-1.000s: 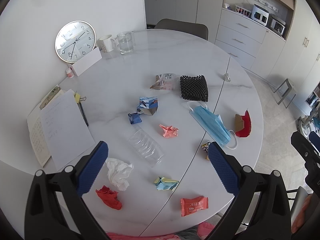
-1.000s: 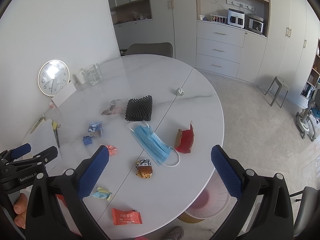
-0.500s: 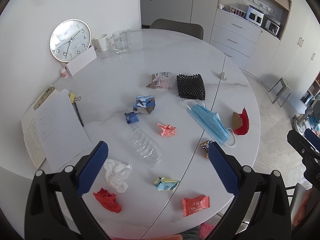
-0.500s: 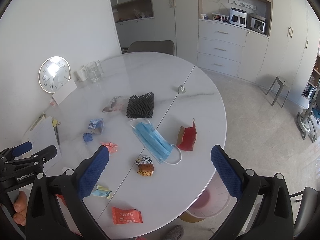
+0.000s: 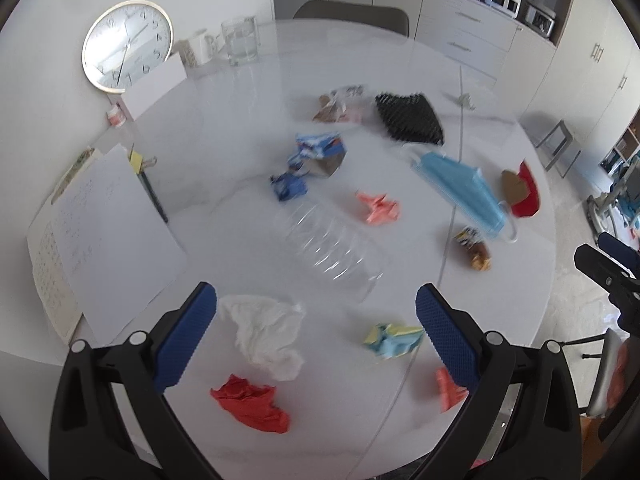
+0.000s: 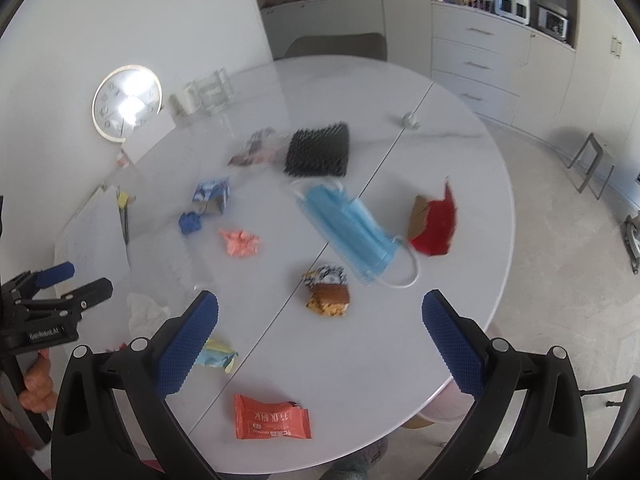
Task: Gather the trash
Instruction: 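Grasp the red crumpled wrapper with the left gripper while the right grasps the blue-yellow wrapper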
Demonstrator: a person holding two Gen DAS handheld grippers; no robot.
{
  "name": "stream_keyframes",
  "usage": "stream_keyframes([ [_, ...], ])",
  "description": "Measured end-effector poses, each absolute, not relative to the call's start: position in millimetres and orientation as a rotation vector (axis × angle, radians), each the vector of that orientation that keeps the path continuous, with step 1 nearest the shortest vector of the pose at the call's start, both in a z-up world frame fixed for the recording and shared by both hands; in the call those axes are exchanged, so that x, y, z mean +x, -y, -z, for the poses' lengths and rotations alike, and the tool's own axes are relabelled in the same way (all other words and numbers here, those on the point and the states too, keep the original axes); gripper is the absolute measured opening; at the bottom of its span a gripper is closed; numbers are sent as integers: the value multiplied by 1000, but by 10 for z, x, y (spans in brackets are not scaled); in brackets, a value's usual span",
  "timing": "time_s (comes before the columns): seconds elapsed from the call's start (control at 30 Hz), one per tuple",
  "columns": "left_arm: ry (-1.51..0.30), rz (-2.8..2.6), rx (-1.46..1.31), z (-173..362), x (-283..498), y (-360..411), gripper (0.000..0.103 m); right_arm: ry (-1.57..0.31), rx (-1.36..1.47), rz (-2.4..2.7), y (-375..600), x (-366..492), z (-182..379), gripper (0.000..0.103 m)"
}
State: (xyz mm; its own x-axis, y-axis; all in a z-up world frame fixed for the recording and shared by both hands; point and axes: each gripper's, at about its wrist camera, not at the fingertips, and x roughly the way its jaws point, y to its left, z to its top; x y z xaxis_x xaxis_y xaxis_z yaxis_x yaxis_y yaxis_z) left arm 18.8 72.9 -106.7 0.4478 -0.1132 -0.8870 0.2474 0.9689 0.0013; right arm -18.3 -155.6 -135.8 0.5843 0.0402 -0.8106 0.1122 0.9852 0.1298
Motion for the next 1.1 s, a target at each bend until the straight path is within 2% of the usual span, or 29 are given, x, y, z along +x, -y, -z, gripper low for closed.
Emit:
stream_keyframes([
  [0.37, -1169, 251, 162, 1483, 37, -1441, 96, -1025, 138, -147, 865, -13, 1837, 101],
  [0.6, -1221, 272, 150, 1892, -250, -1540, 94, -1095, 42, -242, 578, 10, 2020, 101],
  [0.8, -1250, 198, 107, 2243, -316, -1536, 76, -1134, 2, -279, 607, 3, 2089, 101],
  [0.87, -1250, 174, 93, 2321, -322, -1530, 62, -1139, -6, -306, 613, 5, 2100, 101],
  [0.9, -1255, 167, 86, 2354, -322, -1526, 58, -1142, -11, -320, 605, 10, 2112, 101],
  [1.0, -1233, 155, 58, 2368, -351, -1545, 56, -1152, -62, -383, 518, 36, 2161, 100],
  [1.1, -1218, 159, 60, 2356, -391, -1535, 51, -1160, -129, -474, 360, 76, 2241, 94],
])
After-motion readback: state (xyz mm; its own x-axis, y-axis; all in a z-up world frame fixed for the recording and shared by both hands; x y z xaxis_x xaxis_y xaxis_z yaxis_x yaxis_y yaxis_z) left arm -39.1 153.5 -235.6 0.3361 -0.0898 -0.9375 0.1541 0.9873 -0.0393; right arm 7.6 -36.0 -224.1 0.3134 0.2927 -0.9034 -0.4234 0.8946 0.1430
